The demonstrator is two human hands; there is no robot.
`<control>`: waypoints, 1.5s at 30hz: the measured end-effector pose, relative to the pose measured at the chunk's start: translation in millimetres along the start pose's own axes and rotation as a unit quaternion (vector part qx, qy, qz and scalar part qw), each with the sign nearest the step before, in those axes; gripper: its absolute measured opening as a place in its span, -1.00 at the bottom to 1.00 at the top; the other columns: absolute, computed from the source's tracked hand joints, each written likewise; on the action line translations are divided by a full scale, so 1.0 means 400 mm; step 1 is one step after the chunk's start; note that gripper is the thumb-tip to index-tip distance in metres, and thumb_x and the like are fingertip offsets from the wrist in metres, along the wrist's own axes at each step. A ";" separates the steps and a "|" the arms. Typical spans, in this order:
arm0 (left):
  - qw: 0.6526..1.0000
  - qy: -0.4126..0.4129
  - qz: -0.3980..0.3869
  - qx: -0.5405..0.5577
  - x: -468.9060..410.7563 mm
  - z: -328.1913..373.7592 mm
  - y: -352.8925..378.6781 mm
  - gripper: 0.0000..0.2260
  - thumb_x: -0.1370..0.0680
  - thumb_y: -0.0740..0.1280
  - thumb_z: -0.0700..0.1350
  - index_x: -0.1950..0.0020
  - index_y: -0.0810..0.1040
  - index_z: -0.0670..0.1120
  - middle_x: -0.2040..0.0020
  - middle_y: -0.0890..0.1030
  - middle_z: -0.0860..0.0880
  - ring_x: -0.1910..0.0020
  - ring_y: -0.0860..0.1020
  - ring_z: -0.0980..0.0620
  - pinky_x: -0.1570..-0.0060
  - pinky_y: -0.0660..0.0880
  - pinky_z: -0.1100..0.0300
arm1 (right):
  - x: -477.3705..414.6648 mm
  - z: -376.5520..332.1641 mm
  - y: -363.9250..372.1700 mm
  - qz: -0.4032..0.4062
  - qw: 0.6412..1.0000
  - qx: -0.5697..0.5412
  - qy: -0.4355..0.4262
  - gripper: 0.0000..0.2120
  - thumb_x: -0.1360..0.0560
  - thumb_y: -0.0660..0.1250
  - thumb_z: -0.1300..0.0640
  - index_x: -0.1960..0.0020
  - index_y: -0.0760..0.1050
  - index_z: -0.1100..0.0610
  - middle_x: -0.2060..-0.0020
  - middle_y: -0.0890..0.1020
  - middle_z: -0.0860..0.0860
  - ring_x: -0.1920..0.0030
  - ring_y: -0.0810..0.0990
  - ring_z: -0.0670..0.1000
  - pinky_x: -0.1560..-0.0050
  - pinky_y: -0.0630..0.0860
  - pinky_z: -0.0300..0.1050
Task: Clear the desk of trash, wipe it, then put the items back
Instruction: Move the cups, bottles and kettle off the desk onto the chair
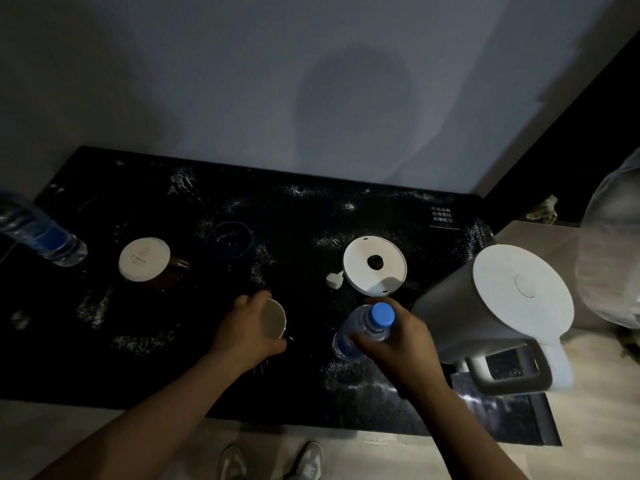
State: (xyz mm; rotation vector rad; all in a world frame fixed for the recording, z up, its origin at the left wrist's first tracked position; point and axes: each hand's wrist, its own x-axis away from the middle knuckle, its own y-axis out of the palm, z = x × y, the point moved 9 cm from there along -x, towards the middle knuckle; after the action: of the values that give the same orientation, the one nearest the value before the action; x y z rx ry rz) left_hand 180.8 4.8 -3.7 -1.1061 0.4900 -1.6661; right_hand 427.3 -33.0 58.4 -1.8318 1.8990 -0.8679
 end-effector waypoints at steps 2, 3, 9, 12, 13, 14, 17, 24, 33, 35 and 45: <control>1.000 0.012 -0.001 0.001 0.011 0.010 -0.007 -0.21 -0.30 0.56 0.04 -0.44 0.25 0.07 -0.34 0.29 -0.07 -0.17 0.47 -0.08 -0.09 0.50 0.11 | 0.011 -0.007 -0.008 0.007 1.000 -0.005 -0.002 -0.68 -0.32 0.52 0.02 0.03 0.47 -0.17 0.14 0.62 -0.21 0.12 0.58 -0.25 0.18 0.51 -0.33; 1.000 0.018 -0.003 0.000 0.015 0.015 -0.012 -0.21 -0.30 0.55 0.04 -0.44 0.25 0.07 -0.34 0.29 -0.06 -0.17 0.47 -0.08 -0.10 0.50 0.11 | 0.016 -0.012 -0.012 0.009 1.000 -0.008 -0.002 -0.68 -0.32 0.52 0.02 0.02 0.46 -0.18 0.14 0.62 -0.22 0.11 0.58 -0.27 0.20 0.50 -0.37; 0.997 0.065 -0.043 -0.016 0.025 0.037 -0.022 -0.20 -0.30 0.55 0.05 -0.45 0.23 0.10 -0.36 0.28 -0.03 -0.21 0.44 -0.05 -0.16 0.50 0.06 | 0.063 -0.058 -0.039 0.058 0.998 -0.023 0.004 -0.63 -0.31 0.54 0.07 0.03 0.45 -0.22 0.14 0.62 -0.23 0.10 0.58 -0.28 0.18 0.51 -0.39; 0.993 0.102 -0.052 -0.021 0.025 0.047 -0.030 -0.21 -0.28 0.56 0.04 -0.43 0.26 0.09 -0.34 0.30 -0.01 -0.17 0.46 -0.03 -0.12 0.50 0.11 | 0.104 -0.074 -0.040 0.090 0.996 -0.015 0.023 -0.61 -0.29 0.54 0.04 -0.01 0.46 -0.22 0.12 0.61 -0.25 0.09 0.58 -0.27 0.16 0.51 -0.36; 0.991 0.116 -0.056 -0.028 0.026 0.050 -0.032 -0.21 -0.28 0.56 0.04 -0.43 0.27 0.09 -0.33 0.31 -0.01 -0.16 0.47 -0.02 -0.12 0.50 0.13 | 0.118 -0.075 -0.039 0.104 0.994 -0.016 0.034 -0.61 -0.29 0.54 0.03 0.00 0.45 -0.24 0.12 0.61 -0.25 0.09 0.58 -0.27 0.14 0.52 -0.33; 0.989 0.130 -0.062 -0.033 0.028 0.053 -0.032 -0.21 -0.27 0.56 0.04 -0.42 0.28 0.09 -0.33 0.32 -0.01 -0.16 0.47 -0.02 -0.12 0.49 0.14 | 0.136 -0.078 -0.040 0.120 0.992 -0.020 0.045 -0.61 -0.29 0.54 0.03 0.03 0.44 -0.26 0.14 0.61 -0.26 0.10 0.58 -0.27 0.13 0.54 -0.30; 0.979 0.180 -0.082 -0.042 0.041 0.066 -0.033 -0.21 -0.27 0.56 0.03 -0.43 0.29 0.09 -0.31 0.33 0.00 -0.16 0.47 -0.01 -0.13 0.47 0.16 | 0.202 -0.092 -0.039 0.171 0.982 -0.021 0.077 -0.61 -0.29 0.53 0.05 0.09 0.41 -0.31 0.17 0.60 -0.30 0.10 0.57 -0.31 0.14 0.53 -0.30; 0.942 0.279 -0.158 -0.097 0.117 0.101 0.004 -0.22 -0.29 0.55 0.06 -0.44 0.26 0.11 -0.33 0.31 0.01 -0.17 0.47 -0.02 -0.10 0.45 0.19 | 0.415 -0.095 0.001 0.266 0.948 -0.040 0.170 -0.63 -0.30 0.53 0.09 0.04 0.47 -0.24 0.15 0.62 -0.25 0.11 0.58 -0.27 0.15 0.48 -0.30; 0.882 0.372 -0.245 -0.153 0.285 0.139 0.153 -0.22 -0.25 0.54 0.06 -0.41 0.30 0.11 -0.29 0.35 0.00 -0.15 0.49 -0.02 -0.12 0.48 0.16 | 0.715 -0.058 0.048 0.351 0.898 -0.061 0.259 -0.63 -0.34 0.51 0.10 0.14 0.40 -0.29 0.23 0.57 -0.32 0.11 0.55 -0.36 0.22 0.43 -0.44; 0.867 0.391 -0.262 -0.163 0.330 0.151 0.194 -0.23 -0.25 0.54 0.06 -0.40 0.30 0.11 -0.28 0.35 0.01 -0.14 0.49 -0.01 -0.11 0.47 0.19 | 0.785 -0.033 0.059 0.364 0.884 -0.067 0.284 -0.65 -0.34 0.51 0.09 0.16 0.40 -0.27 0.22 0.57 -0.29 0.14 0.58 -0.28 0.16 0.47 -0.38; 0.795 0.461 -0.314 -0.236 0.603 0.188 0.431 -0.22 -0.27 0.53 0.06 -0.42 0.29 0.09 -0.30 0.33 0.01 -0.20 0.46 -0.03 -0.14 0.46 0.17 | 1.176 0.112 0.143 0.425 0.819 -0.101 0.372 -0.70 -0.34 0.51 0.10 0.08 0.47 -0.19 0.20 0.62 -0.18 0.13 0.59 -0.22 0.15 0.51 -0.29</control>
State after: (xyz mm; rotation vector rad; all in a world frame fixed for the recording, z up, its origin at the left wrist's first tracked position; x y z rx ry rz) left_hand 324.6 -264.9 6.0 -0.7340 1.3256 -2.7773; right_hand 369.0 -505.3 60.9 -0.4791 2.9767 -1.1191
